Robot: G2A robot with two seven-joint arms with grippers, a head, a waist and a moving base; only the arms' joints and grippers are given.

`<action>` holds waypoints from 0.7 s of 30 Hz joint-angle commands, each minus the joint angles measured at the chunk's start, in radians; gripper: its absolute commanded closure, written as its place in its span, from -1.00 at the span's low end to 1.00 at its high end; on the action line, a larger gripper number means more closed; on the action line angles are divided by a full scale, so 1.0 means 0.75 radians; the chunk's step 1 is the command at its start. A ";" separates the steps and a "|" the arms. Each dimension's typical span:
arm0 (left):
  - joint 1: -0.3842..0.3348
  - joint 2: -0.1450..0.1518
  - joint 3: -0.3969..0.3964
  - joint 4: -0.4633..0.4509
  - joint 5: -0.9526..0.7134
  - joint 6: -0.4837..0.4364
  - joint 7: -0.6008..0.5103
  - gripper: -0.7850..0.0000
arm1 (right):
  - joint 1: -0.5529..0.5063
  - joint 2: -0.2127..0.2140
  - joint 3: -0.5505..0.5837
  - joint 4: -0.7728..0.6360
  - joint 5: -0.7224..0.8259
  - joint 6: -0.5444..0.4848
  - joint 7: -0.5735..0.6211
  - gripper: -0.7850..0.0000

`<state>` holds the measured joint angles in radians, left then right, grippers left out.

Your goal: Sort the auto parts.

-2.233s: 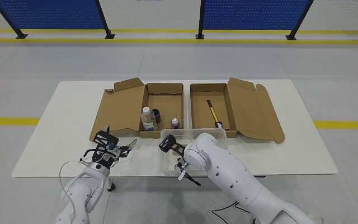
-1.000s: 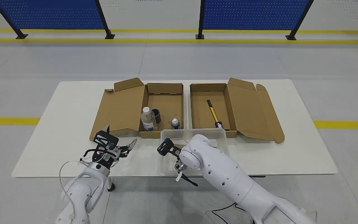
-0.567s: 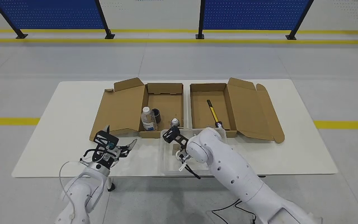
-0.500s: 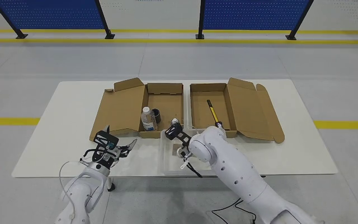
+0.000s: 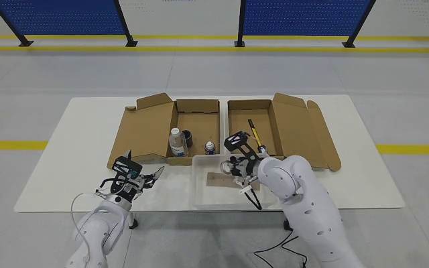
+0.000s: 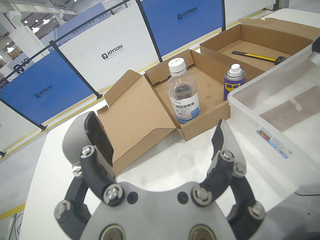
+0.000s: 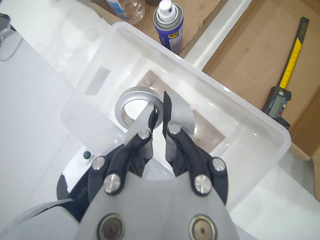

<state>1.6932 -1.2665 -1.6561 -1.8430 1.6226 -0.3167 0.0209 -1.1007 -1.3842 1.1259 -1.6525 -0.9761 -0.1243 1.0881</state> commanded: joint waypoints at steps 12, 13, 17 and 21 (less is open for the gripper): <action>0.000 0.000 0.000 0.000 0.000 0.000 0.000 -1.00 | -0.021 0.016 0.036 0.003 0.043 -0.028 -0.163 1.00; 0.000 0.000 0.000 0.000 0.000 0.000 0.000 -1.00 | -0.012 0.017 0.032 0.001 0.023 -0.022 -0.166 1.00; 0.000 0.000 0.000 0.000 0.000 0.000 0.000 -1.00 | 0.061 0.017 0.017 0.027 -0.060 -0.013 -0.189 1.00; 0.000 0.000 0.000 0.000 0.000 0.000 0.000 -1.00 | 0.173 0.013 -0.008 0.080 -0.152 0.014 -0.189 1.00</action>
<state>1.6932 -1.2665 -1.6561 -1.8430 1.6226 -0.3167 0.0209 -0.9976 -1.3736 1.1235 -1.6039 -1.0692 -0.1214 0.9491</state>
